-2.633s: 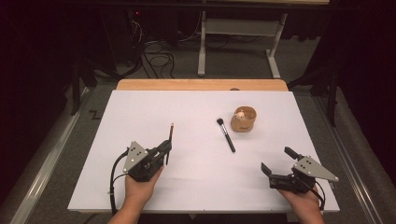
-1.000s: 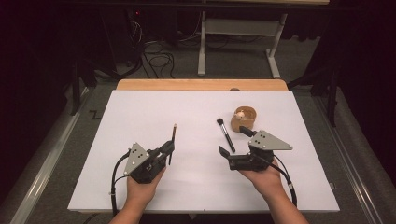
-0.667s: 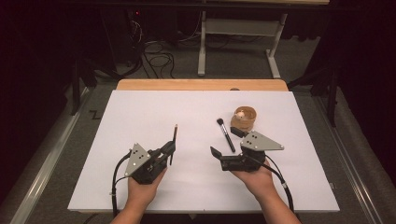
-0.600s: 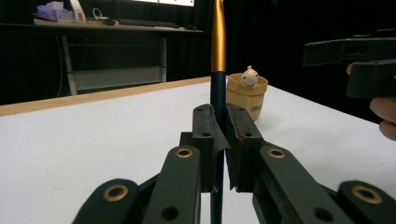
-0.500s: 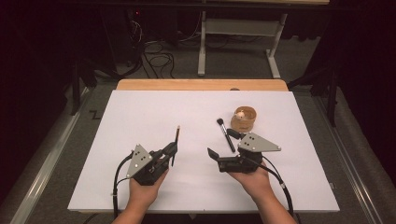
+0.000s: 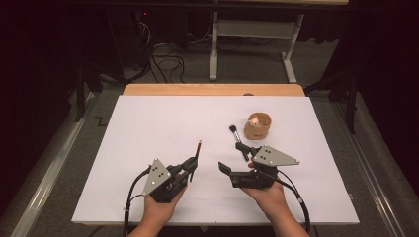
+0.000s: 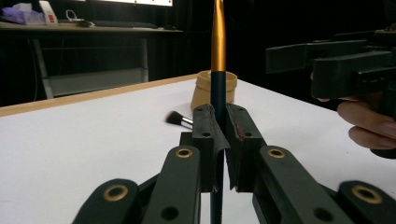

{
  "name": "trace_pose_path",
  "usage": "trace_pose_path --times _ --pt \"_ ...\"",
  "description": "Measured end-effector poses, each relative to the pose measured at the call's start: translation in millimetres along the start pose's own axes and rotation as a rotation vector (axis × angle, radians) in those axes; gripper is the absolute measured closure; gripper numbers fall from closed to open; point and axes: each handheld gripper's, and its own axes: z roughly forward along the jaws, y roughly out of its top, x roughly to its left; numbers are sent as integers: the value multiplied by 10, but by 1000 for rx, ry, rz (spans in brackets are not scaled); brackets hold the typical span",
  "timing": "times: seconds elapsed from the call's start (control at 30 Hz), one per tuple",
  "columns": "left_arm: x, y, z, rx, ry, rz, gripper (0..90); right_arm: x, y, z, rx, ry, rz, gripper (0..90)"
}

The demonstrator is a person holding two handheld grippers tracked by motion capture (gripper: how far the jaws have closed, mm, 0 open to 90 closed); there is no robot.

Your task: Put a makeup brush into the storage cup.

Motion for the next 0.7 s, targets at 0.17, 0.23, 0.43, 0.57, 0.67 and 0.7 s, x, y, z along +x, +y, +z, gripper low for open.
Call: trace_pose_path --times 0.17,0.23,0.43,0.57,0.67,0.7 --pt "-80 -12 17 2 -27 0 831 34 -1 0 -9 33 17 234" --pt "-113 -19 26 6 -38 8 831 39 0 -4 -9 41 16 253" --pt "-165 -26 42 8 -56 3 831 55 7 -29 -25 81 29 323" --pt "-190 -34 49 10 -62 7 831 85 10 -30 -47 107 46 376" --pt "-206 -40 51 13 -67 12 831 111 0 -13 -42 124 43 403" --pt "-214 -41 53 12 -68 10 831 113 -3 -4 -44 134 46 406"
